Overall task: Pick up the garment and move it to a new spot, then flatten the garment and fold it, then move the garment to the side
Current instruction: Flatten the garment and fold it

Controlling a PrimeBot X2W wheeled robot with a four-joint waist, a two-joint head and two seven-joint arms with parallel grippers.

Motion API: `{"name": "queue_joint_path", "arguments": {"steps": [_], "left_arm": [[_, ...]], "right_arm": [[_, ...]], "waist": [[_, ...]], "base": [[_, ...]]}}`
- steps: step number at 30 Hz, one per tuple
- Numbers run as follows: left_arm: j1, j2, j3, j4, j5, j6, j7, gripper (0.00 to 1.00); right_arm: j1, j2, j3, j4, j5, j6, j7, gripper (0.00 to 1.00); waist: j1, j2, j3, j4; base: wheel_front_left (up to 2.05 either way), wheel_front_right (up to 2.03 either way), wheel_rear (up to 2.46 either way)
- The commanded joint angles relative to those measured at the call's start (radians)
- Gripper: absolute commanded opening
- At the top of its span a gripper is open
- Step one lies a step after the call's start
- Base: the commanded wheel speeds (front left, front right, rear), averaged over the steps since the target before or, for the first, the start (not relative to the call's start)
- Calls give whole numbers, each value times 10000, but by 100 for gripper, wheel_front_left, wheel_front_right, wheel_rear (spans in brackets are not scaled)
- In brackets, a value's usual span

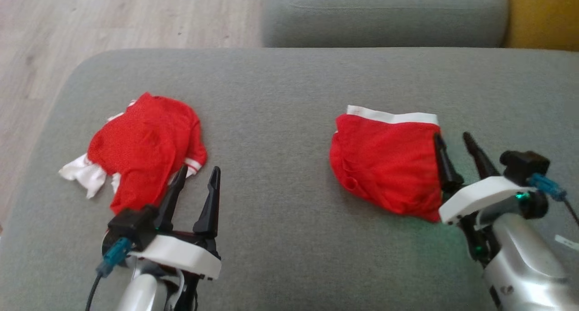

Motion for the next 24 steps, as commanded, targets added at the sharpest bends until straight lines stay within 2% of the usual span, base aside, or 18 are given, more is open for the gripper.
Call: {"name": "queue_joint_path", "arguments": {"steps": [1,5,13,19,24], "left_arm": [[-311,45,401,-359,50,64,-122,100],[-340,45,387,-410,31,90,-122,100],[-232,45,357,-447,-100,174,-122,100],[1,45,454,-378,-117,170,-122,100],[-105,45,399,-403,-116,160,-122,100]], "right_arm": [[-152,-51,20,-396,-238,-7,-153,100],[394,34,-972,-1083,-1499,-7,-288,100],[1902,938,-2549,-2998,-3775,-7,-334,100],[2545,1475,-2978,-3690,-4542,-7,-338,100],[2524,1556,-3076,-3890,-4716,-7,-271,100]], "waist": [[0,-1,-28,-200],[0,-1,-28,-519],[0,-1,-21,-957],[0,-1,28,-1044],[0,-1,212,-944]], "base": [[0,0,0],[0,0,0],[0,0,0],[0,0,0],[0,0,0]]}}
